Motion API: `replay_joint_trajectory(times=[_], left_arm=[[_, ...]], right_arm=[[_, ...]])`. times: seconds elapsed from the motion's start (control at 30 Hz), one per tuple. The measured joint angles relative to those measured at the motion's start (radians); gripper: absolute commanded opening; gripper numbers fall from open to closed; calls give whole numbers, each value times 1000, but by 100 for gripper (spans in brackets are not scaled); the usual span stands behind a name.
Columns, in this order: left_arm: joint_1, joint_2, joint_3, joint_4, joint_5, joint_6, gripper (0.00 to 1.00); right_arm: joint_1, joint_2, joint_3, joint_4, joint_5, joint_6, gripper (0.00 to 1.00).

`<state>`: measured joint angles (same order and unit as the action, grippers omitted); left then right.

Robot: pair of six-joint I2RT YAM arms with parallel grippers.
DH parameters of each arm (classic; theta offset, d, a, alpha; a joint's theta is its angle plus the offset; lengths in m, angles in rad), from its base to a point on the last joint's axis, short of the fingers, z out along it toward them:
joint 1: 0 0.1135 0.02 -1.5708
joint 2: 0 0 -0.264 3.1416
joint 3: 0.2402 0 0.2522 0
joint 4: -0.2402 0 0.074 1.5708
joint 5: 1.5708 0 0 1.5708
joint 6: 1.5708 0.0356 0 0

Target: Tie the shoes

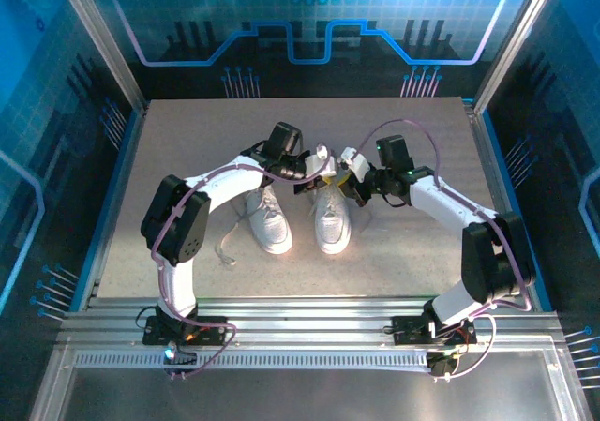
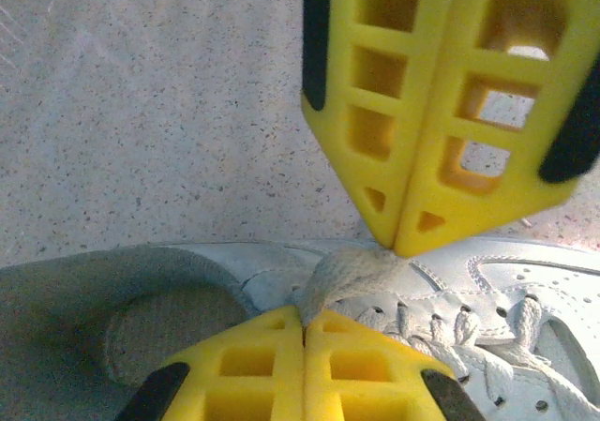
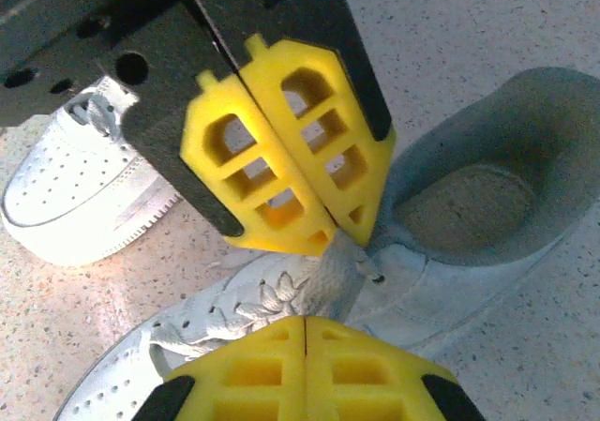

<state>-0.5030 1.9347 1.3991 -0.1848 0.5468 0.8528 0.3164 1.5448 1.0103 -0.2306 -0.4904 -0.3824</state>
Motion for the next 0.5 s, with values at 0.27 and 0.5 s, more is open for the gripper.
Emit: replay_joint_trajectory(times=[0.27, 0.5], left_arm=[[0, 15, 0, 38, 1, -48, 0], [0, 15, 0, 53, 1, -51, 0]], right_arm=[[-7, 7, 0, 5, -114, 30, 31], [-154, 7, 39, -3, -240, 150, 33]])
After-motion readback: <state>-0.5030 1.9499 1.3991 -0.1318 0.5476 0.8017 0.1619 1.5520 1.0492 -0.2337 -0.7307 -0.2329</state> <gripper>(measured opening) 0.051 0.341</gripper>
